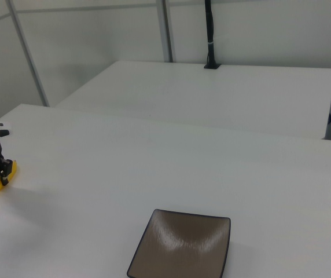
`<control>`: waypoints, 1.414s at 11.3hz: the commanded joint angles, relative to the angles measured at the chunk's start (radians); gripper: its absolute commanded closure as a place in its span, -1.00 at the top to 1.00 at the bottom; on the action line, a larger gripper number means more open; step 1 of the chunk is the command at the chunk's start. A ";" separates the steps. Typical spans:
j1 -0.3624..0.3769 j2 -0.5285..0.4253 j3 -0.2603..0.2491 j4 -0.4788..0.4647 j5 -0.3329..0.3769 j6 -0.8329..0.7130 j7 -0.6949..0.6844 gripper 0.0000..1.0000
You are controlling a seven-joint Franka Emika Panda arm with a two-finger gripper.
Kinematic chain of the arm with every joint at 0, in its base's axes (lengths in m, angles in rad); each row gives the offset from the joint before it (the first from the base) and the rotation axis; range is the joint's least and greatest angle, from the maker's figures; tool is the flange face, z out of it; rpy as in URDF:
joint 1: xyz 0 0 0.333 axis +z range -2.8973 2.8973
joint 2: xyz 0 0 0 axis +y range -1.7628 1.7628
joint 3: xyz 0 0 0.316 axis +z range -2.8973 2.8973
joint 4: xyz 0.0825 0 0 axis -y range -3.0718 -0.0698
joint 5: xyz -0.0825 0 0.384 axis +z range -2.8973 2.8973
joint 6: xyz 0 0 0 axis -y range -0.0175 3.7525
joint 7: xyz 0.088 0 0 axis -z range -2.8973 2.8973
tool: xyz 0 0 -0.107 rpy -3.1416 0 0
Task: Bananas placed on a ceramic plate
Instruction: 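Close the gripper on the middle of the yellow banana, then lift the banana and carry it toward the brown square plate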
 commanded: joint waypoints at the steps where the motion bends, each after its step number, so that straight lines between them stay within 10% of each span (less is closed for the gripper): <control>1: -0.013 -0.080 0.001 -0.031 -0.011 0.014 -0.002 -1.00; 10: -0.208 -0.436 -0.028 -0.034 0.104 -0.338 -0.247 -1.00; 16: -0.326 -0.570 -0.197 -0.031 0.218 -0.498 -0.560 -1.00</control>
